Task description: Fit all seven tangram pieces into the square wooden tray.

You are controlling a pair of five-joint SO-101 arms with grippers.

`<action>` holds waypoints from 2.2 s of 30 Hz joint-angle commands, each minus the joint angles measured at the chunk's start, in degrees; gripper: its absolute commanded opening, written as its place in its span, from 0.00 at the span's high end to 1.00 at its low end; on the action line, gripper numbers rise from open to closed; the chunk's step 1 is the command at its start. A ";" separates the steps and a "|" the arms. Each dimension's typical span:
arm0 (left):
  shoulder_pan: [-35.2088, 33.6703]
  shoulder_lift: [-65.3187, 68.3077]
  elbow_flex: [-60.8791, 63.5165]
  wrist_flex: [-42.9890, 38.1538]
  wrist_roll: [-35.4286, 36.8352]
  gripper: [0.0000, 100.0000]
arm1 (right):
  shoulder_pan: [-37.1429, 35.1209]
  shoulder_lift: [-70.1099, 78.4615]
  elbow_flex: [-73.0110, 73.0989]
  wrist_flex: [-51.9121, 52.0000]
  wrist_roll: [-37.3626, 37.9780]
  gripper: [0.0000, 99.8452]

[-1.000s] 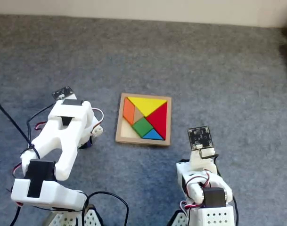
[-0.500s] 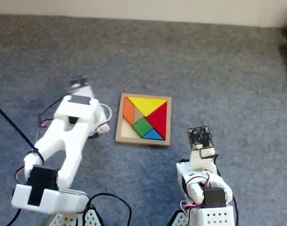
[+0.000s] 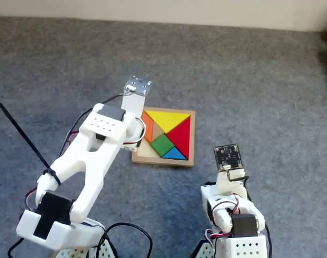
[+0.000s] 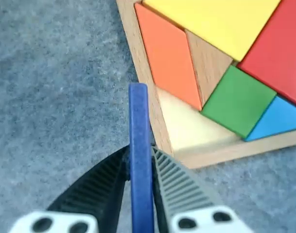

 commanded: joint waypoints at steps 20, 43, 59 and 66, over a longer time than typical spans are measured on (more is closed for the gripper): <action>6.02 11.82 -11.03 -0.18 2.02 0.87 | 0.57 -1.89 8.22 0.57 -0.26 0.98; 10.77 11.38 -17.54 8.88 4.84 0.83 | 0.57 -1.89 8.22 0.57 -0.26 0.98; 11.30 11.38 -22.81 8.79 6.59 0.83 | 0.57 -1.89 8.22 0.57 -0.26 0.98; 10.51 4.62 -22.11 17.76 6.42 0.83 | 0.57 -1.89 8.22 0.57 -0.26 0.98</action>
